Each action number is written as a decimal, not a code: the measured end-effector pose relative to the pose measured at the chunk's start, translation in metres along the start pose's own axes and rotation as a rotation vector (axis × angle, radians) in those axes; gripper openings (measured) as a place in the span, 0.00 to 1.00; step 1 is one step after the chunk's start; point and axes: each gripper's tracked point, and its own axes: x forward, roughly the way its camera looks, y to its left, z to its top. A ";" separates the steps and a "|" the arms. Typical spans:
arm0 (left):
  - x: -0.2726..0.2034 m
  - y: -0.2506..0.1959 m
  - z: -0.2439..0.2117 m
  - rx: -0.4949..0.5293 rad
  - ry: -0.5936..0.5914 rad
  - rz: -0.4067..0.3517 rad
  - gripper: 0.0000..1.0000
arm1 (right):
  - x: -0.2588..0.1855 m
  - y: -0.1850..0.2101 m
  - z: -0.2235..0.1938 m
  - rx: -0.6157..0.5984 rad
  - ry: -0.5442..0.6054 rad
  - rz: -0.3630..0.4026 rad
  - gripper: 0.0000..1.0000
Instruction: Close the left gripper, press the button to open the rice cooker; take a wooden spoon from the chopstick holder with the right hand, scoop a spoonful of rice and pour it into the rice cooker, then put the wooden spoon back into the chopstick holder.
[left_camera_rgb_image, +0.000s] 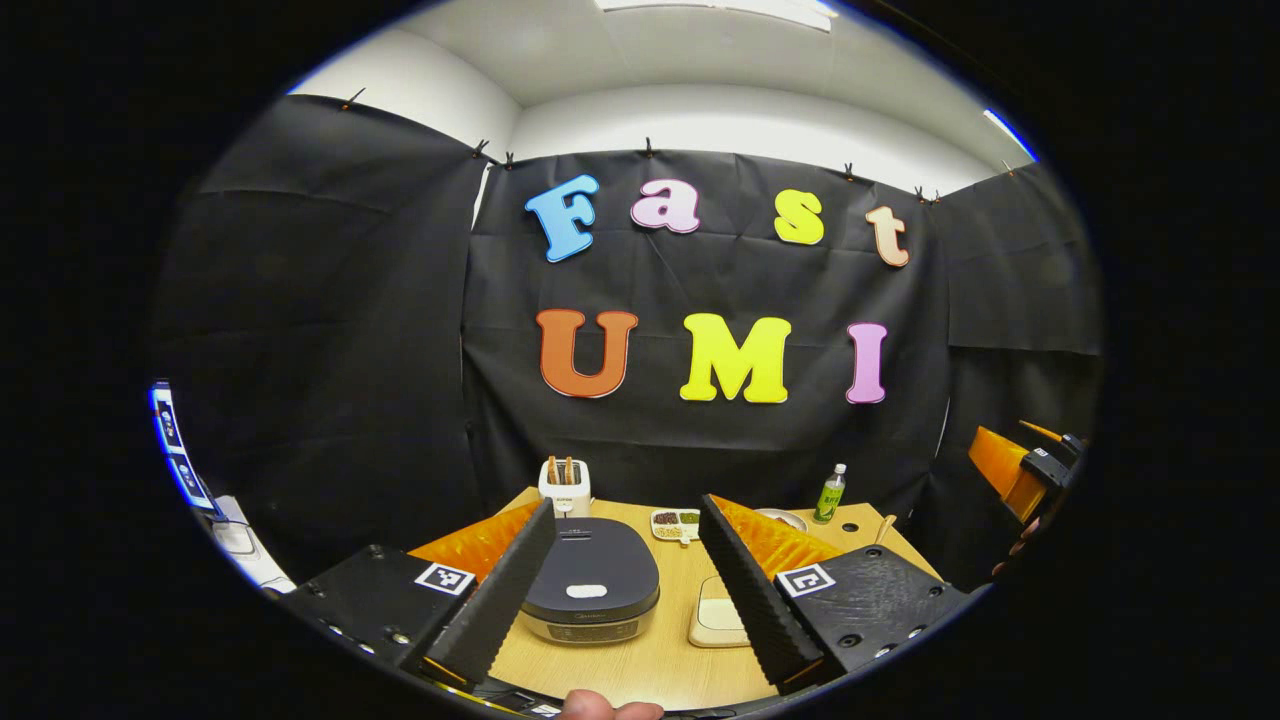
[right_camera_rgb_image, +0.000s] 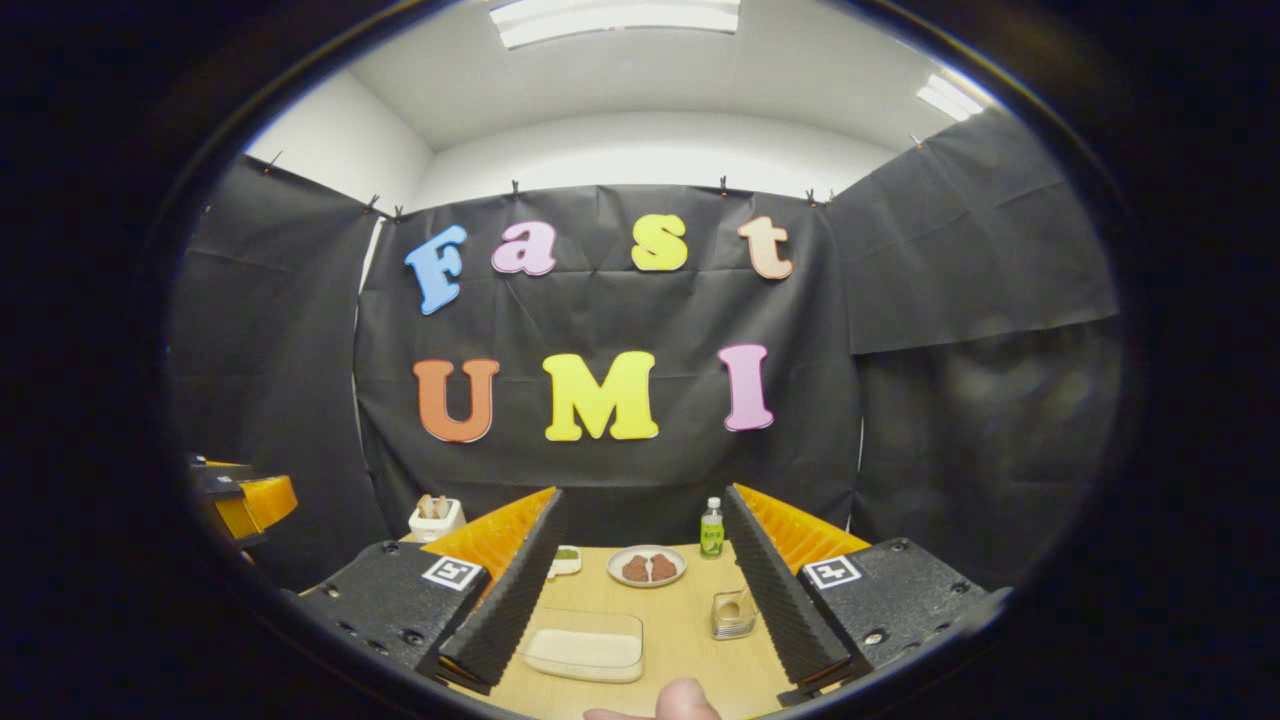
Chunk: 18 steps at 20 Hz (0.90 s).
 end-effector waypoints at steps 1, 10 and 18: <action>0.000 0.000 -0.001 0.001 0.002 0.003 0.94 | 0.001 -0.001 0.000 -0.001 0.001 0.000 1.00; 0.017 0.001 -0.016 0.003 0.079 0.043 0.94 | 0.018 -0.017 -0.004 -0.003 0.014 -0.008 1.00; 0.037 -0.003 -0.044 0.005 0.218 0.049 0.95 | 0.053 -0.031 -0.016 0.012 0.053 0.011 1.00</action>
